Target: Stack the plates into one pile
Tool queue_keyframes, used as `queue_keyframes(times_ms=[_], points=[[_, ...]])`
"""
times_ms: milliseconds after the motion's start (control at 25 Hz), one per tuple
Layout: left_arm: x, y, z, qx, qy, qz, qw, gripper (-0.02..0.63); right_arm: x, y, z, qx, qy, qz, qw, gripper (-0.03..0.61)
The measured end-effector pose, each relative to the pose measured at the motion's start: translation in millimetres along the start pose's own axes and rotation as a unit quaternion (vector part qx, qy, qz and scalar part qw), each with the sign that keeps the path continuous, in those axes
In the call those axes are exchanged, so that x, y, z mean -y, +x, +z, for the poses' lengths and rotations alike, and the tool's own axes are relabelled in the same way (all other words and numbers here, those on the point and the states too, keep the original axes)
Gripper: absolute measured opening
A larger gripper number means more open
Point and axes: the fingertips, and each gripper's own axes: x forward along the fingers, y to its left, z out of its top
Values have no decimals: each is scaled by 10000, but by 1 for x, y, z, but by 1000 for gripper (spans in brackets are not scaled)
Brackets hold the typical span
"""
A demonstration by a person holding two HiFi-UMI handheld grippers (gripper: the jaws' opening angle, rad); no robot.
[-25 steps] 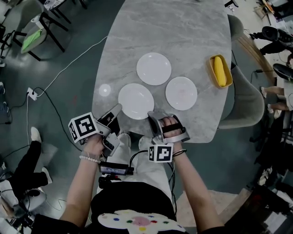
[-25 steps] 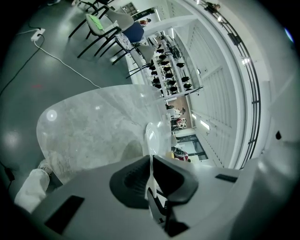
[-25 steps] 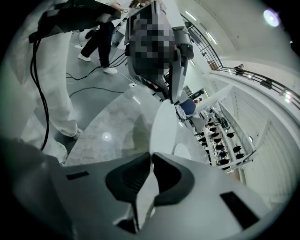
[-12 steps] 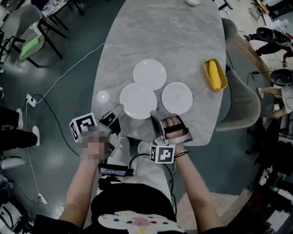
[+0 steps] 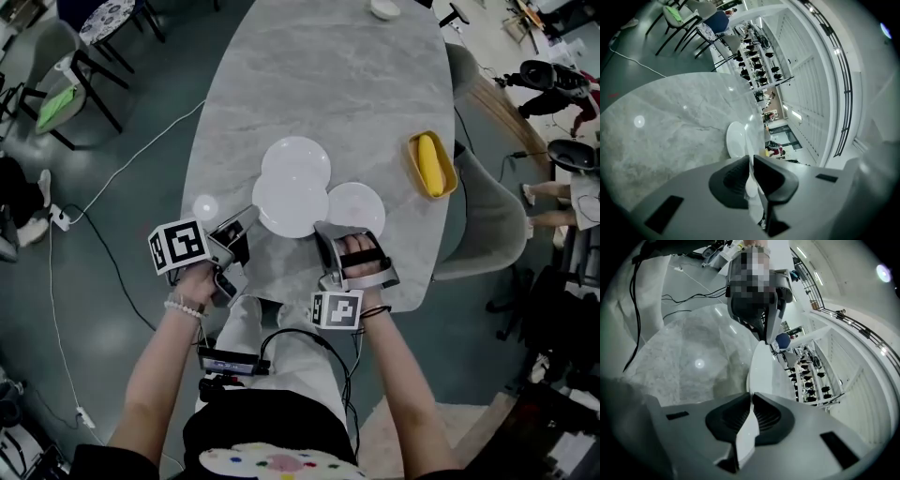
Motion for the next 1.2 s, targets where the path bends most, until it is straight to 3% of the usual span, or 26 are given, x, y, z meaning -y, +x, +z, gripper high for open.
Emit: queue_keyframes(times_ms=[760, 1200], points=[[-19, 57, 50, 81, 130, 221, 9996, 38, 33, 61, -29, -55, -562, 174, 9983, 25], [-36, 69, 55, -49, 227, 510, 9984, 38, 24, 76, -28, 132, -637, 707, 9954, 31]])
